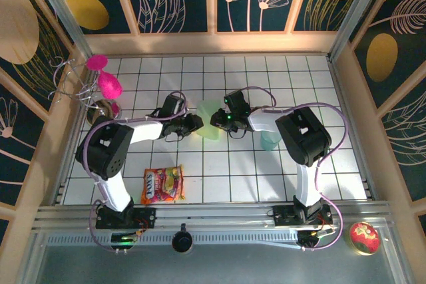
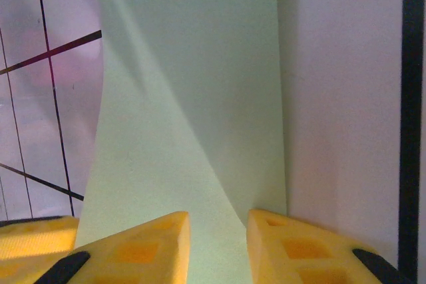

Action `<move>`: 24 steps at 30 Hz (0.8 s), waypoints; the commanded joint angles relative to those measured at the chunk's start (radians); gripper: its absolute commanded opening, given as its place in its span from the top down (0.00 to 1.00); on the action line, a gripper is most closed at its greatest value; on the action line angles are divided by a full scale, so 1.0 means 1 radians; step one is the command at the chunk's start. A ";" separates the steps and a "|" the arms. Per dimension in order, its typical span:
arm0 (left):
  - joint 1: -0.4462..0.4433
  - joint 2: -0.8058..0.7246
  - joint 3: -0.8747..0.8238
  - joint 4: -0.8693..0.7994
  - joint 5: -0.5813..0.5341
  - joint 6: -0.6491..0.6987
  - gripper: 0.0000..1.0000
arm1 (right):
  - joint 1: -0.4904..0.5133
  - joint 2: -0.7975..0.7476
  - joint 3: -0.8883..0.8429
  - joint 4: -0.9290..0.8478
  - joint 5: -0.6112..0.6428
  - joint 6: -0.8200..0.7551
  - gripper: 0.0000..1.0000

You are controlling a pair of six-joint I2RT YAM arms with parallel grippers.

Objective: Fold a paper plane with a square sheet of paper (pick it up from the middle)
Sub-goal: Third fold the triangle at the center of the table.

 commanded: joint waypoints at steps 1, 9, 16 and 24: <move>0.021 0.032 0.035 -0.039 -0.007 0.035 0.72 | -0.012 0.025 -0.012 -0.051 0.037 -0.003 0.70; 0.038 0.057 0.052 -0.008 0.044 0.025 0.79 | -0.014 0.020 -0.007 -0.050 0.034 -0.005 0.69; 0.045 0.067 0.051 0.009 0.063 0.021 0.81 | -0.016 0.014 -0.013 -0.041 0.033 -0.002 0.69; 0.049 0.064 0.051 0.017 0.067 0.016 0.95 | -0.019 -0.038 -0.030 0.023 0.021 -0.064 0.63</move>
